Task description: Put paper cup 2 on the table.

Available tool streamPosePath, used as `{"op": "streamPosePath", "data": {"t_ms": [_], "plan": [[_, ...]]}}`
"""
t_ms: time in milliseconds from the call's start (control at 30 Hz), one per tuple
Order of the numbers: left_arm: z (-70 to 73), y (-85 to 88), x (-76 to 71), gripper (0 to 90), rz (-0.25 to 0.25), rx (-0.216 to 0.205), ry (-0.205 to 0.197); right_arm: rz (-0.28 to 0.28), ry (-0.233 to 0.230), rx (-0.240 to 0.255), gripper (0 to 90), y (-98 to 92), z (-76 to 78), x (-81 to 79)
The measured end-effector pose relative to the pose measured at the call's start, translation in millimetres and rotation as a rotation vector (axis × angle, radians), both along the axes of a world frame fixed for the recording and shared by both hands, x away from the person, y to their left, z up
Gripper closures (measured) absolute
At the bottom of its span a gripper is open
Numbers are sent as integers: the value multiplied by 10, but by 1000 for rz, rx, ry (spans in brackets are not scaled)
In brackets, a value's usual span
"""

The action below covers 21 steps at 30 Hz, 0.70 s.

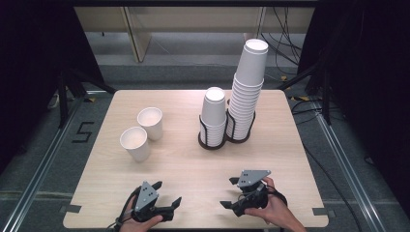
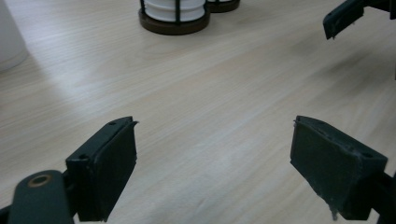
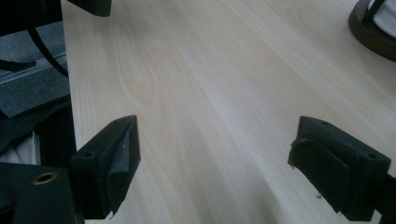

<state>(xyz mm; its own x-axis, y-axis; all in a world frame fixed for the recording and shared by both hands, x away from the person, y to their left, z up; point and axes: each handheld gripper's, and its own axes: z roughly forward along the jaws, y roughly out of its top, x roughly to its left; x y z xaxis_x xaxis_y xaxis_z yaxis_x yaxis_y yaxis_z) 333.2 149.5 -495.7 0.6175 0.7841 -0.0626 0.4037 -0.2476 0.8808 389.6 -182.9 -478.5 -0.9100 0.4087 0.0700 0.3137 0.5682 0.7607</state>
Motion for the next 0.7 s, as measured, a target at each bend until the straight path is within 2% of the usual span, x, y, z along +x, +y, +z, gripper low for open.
{"op": "streamPosePath", "data": {"t_ms": [33, 133, 200, 300, 433, 467, 533, 700], "plan": [[-7, -26, -11, 142, -10, -17, -4, -4, -3, 2, 159, -12, 1, -24], [-5, -78, -51, 142, -48, -13, -7, -7, -3, 2, 159, -51, -3, -77], [-11, -110, -65, 142, -101, 8, -7, -10, -18, -16, 159, -68, -15, -107], [-24, -162, -83, 142, -135, 45, -34, -10, -28, -46, 160, -85, -31, -153], [-13, -186, -99, 142, -155, 60, -40, -7, -28, -62, 160, -111, -53, -198], [-22, -197, -99, 142, -154, 54, -53, -5, -28, -65, 160, -117, -59, -210], [-11, -196, -104, 142, -163, 74, -50, -7, -27, -78, 159, -131, -67, -235], [-23, -209, -86, 143, -192, 80, -70, -15, -14, -90, 160, -180, -80, -280]]}}
